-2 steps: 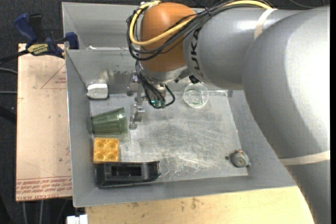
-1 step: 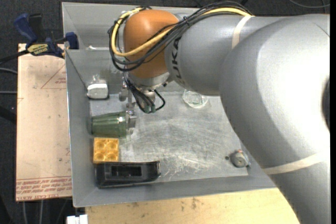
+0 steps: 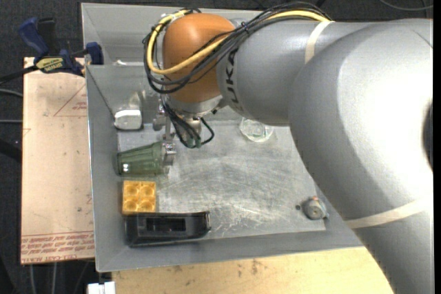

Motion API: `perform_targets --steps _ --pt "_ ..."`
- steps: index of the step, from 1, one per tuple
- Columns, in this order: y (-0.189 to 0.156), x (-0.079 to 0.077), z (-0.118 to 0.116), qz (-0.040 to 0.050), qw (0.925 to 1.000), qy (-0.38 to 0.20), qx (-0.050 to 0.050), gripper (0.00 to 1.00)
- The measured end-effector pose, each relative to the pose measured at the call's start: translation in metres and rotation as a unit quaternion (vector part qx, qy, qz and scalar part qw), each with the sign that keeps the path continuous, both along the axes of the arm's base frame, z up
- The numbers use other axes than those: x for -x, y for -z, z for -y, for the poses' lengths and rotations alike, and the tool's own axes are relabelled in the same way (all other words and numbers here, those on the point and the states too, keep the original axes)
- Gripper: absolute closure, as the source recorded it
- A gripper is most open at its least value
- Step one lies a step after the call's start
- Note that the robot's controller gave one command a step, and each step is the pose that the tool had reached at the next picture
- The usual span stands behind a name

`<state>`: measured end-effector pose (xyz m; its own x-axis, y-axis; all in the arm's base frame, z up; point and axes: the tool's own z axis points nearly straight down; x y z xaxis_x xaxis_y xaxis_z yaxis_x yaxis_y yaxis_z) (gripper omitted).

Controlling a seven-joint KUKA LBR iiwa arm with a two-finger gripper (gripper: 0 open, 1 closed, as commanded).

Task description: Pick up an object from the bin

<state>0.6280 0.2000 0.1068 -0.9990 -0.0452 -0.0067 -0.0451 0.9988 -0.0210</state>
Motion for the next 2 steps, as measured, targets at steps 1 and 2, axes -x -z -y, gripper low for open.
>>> perform_targets --steps 1,2 --pt "0.012 -0.006 0.004 -0.0029 0.9952 -0.098 -0.002 0.00" --pt "0.025 -0.009 -0.014 -0.0063 0.9675 -0.253 0.004 0.00"
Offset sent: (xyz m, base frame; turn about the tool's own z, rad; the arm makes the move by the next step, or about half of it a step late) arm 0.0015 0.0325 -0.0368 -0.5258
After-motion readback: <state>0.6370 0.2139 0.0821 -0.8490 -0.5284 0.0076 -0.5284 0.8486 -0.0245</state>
